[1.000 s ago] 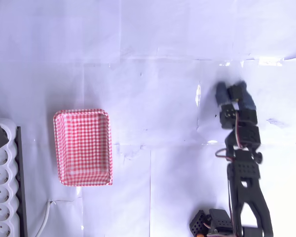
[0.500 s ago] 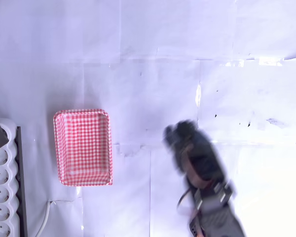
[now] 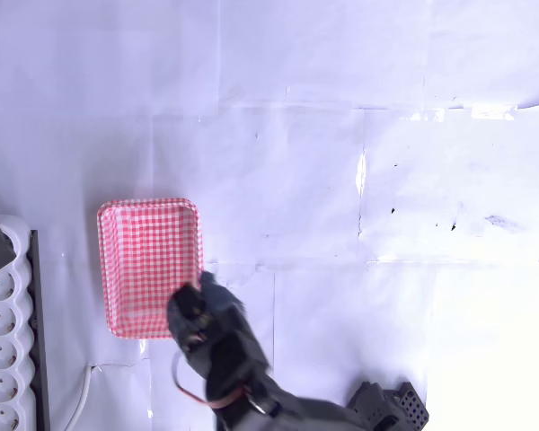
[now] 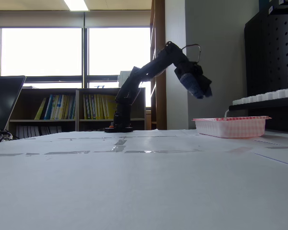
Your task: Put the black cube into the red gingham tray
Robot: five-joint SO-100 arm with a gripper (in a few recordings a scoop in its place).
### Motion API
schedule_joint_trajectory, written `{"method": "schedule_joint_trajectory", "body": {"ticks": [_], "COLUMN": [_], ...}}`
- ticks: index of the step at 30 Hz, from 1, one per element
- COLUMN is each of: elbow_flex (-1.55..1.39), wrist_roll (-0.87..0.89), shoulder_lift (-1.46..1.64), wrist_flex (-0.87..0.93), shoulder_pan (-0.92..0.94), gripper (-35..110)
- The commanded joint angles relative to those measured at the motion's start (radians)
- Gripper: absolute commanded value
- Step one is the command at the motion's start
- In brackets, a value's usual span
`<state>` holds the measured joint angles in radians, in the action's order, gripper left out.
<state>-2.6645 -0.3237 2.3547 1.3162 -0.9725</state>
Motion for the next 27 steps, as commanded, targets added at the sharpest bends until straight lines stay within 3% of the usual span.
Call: {"method": "schedule_joint_trajectory", "body": {"ticks": [1,14,27], "elbow_flex": [-0.115,-0.123,-0.206], "wrist_roll": [0.005,0.018,0.009], "shoulder_lift": [0.041,0.173,0.092], "wrist_flex": [-0.118,-0.241,-0.129], "shoulder_pan": [-0.051,-0.055,-0.043], "gripper": [1,27,31]}}
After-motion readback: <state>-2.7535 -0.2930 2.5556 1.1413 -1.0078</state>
